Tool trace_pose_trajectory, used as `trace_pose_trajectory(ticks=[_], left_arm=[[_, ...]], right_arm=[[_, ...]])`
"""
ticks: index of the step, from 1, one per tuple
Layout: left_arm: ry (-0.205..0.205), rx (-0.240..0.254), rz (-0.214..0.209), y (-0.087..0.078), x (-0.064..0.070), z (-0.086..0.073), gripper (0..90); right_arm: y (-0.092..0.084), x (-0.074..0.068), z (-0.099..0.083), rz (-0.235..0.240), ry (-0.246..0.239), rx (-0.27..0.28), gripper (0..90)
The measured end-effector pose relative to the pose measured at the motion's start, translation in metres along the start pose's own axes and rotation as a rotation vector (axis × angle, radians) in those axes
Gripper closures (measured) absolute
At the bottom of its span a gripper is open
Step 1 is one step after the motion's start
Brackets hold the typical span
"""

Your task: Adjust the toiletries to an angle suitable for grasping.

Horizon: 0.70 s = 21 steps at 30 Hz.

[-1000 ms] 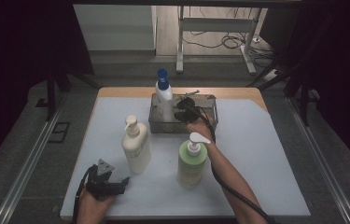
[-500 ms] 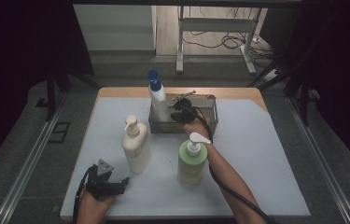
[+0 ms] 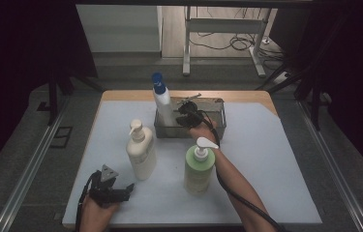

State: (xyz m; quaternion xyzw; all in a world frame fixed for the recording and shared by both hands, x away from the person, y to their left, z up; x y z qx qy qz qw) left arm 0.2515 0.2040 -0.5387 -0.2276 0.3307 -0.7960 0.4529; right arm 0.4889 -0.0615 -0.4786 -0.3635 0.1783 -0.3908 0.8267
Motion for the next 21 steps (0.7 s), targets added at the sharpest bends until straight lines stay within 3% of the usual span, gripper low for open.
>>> trace_pose_trajectory(ticks=[14, 19, 21], left_arm=[[0.0, 0.0, 0.0, 0.0, 0.0, 0.0, 10.7], [-0.001, 0.0, 0.0, 0.0, 0.0, 0.0, 10.7], [0.0, 0.0, 0.0, 0.0, 0.0, 0.0, 10.7]], right_arm=[[0.003, -0.006, 0.0, 0.026, -0.003, -0.011, 89.2], [0.004, -0.016, 0.002, 0.055, -0.011, -0.007, 89.0], [0.004, -0.019, 0.002, 0.042, -0.035, -0.007, 89.1]])
Point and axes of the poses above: each handheld gripper's, and its own axes: y roughly forward along the jaws, z roughly out of its top, x roughly to its right, the point moved 2 cm from there along y, roughly forward along the jaws, and after that the axes turned 3 degrees about -z, right-handed, at the moved point
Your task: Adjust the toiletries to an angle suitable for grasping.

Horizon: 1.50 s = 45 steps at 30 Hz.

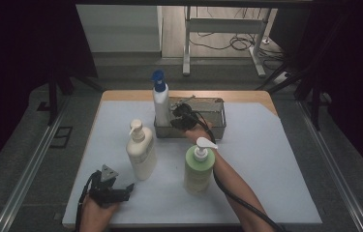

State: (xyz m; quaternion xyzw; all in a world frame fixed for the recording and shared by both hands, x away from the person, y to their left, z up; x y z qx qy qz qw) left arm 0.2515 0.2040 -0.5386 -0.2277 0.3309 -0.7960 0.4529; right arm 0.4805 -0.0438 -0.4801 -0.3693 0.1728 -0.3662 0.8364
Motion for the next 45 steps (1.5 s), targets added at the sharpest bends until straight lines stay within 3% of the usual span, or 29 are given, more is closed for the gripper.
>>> trace_pose_trajectory(ticks=[12, 18, 28, 31, 40, 45], left_arm=[[0.0, 0.0, 0.0, 0.0, 0.0, 0.0, 10.7], [0.0, 0.0, 0.0, 0.0, 0.0, 0.0, 10.7], [0.001, 0.0, 0.001, 0.0, 0.0, 0.0, 10.7], [0.001, 0.0, 0.0, 0.0, 0.0, 0.0, 10.7], [0.0, 0.003, 0.001, 0.0, 0.0, 0.0, 10.7], [0.0, 0.003, 0.001, 0.0, 0.0, 0.0, 10.7]], right_arm=[[-0.004, 0.005, -0.003, 0.013, -0.005, 0.009, 83.3], [-0.013, 0.011, -0.004, 0.012, -0.002, 0.031, 74.4], [-0.038, 0.016, -0.006, 0.052, -0.02, 0.065, 49.1], [-0.043, 0.014, -0.008, 0.057, -0.057, 0.057, 45.9], [-0.054, 0.012, -0.012, 0.124, -0.043, 0.071, 38.3], [-0.06, 0.012, -0.017, 0.132, -0.052, 0.073, 33.8]])
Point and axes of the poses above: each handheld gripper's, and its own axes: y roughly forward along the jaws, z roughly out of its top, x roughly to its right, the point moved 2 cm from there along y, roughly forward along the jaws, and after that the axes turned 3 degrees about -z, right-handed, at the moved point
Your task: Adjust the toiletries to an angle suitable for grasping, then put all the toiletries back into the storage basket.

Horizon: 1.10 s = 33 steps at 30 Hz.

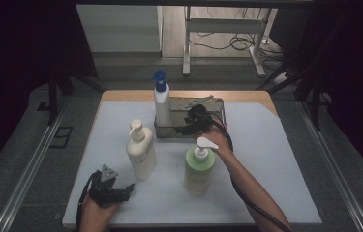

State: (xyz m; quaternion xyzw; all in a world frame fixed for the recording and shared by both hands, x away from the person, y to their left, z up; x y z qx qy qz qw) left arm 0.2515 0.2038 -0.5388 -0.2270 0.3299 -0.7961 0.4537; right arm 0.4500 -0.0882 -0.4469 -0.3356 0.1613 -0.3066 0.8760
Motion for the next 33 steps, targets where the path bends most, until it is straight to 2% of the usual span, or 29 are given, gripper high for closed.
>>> trace_pose_trajectory(ticks=[13, 18, 22, 26, 33], left_arm=[[0.0, -0.002, 0.0, 0.0, 0.0, 0.0, 10.7], [0.001, 0.0, 0.0, 0.0, 0.0, 0.0, 10.7], [0.0, -0.002, 0.0, 0.0, 0.0, 0.0, 10.7], [0.001, -0.002, 0.0, 0.0, 0.0, 0.0, 10.7], [0.001, -0.002, 0.0, 0.0, 0.0, 0.0, 10.7]], right_arm=[[-0.021, 0.001, -0.008, 0.022, 0.008, 0.021, 27.7], [-0.028, 0.0, -0.013, 0.022, -0.007, 0.03, 19.7], [-0.033, 0.001, -0.017, 0.014, -0.011, 0.043, 14.1], [-0.038, 0.004, -0.023, -0.03, -0.045, 0.048, 12.2], [-0.046, 0.014, -0.037, -0.032, -0.047, 0.048, 4.3]])
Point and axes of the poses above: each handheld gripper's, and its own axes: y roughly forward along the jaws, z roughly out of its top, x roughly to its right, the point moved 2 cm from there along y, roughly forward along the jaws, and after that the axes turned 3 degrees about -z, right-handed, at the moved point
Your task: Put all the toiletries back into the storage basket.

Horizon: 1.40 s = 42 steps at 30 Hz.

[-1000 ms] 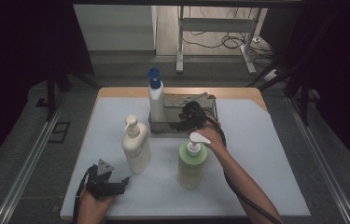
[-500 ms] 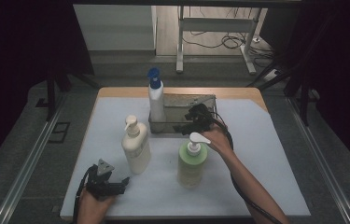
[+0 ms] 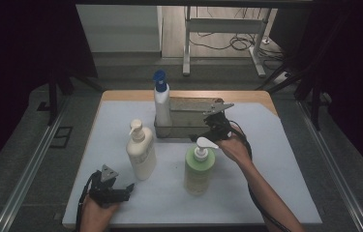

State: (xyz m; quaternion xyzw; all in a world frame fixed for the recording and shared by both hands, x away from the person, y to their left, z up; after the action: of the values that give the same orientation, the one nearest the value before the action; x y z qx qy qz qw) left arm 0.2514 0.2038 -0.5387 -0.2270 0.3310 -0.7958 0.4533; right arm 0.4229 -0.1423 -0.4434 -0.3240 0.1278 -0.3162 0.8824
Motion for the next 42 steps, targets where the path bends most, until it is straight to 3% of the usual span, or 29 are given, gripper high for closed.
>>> trace_pose_trajectory(ticks=[15, 32, 42], left_arm=[[0.0, 0.001, 0.0, 0.0, 0.0, 0.0, 10.7], [0.001, 0.001, 0.001, 0.0, 0.0, 0.0, 10.8], [0.001, 0.001, 0.002, 0.0, 0.0, 0.0, 10.7]], right_arm=[[-0.024, 0.011, -0.028, 0.01, 0.026, -0.002, 0.0], [-0.056, 0.003, -0.064, 0.014, 0.022, -0.006, 0.0], [-0.077, -0.014, -0.081, 0.036, -0.006, -0.022, 0.0]])
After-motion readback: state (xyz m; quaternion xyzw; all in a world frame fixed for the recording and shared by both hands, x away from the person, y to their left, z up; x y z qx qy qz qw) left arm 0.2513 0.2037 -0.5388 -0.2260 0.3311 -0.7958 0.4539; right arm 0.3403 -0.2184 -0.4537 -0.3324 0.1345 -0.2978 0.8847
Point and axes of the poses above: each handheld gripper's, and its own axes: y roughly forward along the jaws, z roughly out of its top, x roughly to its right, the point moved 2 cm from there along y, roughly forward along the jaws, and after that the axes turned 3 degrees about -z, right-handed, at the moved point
